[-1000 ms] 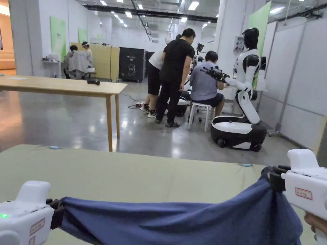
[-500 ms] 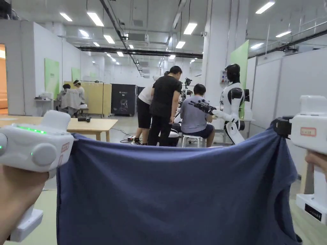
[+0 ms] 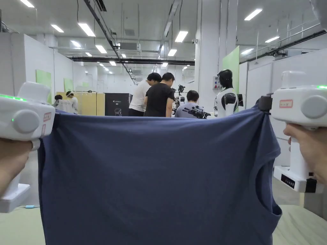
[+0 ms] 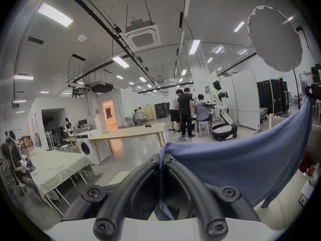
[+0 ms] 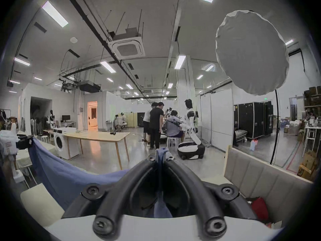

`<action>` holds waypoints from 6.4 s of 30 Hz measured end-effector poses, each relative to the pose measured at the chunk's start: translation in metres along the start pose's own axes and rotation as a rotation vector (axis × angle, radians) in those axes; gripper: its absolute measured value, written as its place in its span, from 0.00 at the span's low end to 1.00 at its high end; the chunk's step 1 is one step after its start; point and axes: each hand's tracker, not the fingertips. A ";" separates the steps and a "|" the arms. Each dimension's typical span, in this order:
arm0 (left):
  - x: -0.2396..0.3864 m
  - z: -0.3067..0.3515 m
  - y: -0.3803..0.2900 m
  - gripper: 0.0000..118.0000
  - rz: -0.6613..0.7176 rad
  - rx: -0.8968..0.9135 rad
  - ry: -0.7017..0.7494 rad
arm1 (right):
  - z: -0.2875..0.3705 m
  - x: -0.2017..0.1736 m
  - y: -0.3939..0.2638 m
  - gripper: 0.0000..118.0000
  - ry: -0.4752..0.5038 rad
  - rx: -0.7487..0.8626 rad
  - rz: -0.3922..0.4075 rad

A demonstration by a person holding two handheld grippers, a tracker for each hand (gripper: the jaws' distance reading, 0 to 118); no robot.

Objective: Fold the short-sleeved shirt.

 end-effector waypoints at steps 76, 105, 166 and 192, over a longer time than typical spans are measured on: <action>-0.012 0.270 -0.481 0.94 -0.052 -0.681 -0.290 | 0.361 -0.009 -0.409 0.00 0.027 -0.586 -0.064; 0.004 0.264 -0.408 0.02 -0.051 -0.610 -0.287 | 0.325 0.006 -0.397 0.05 0.105 -0.767 -0.040; 0.091 0.119 -0.447 0.14 -0.154 -0.888 -0.312 | 0.235 0.046 -0.441 0.76 -0.014 -0.838 0.023; 0.035 0.235 -0.380 0.02 -0.195 -0.677 -0.292 | 0.295 0.039 -0.399 0.07 0.166 -0.779 -0.057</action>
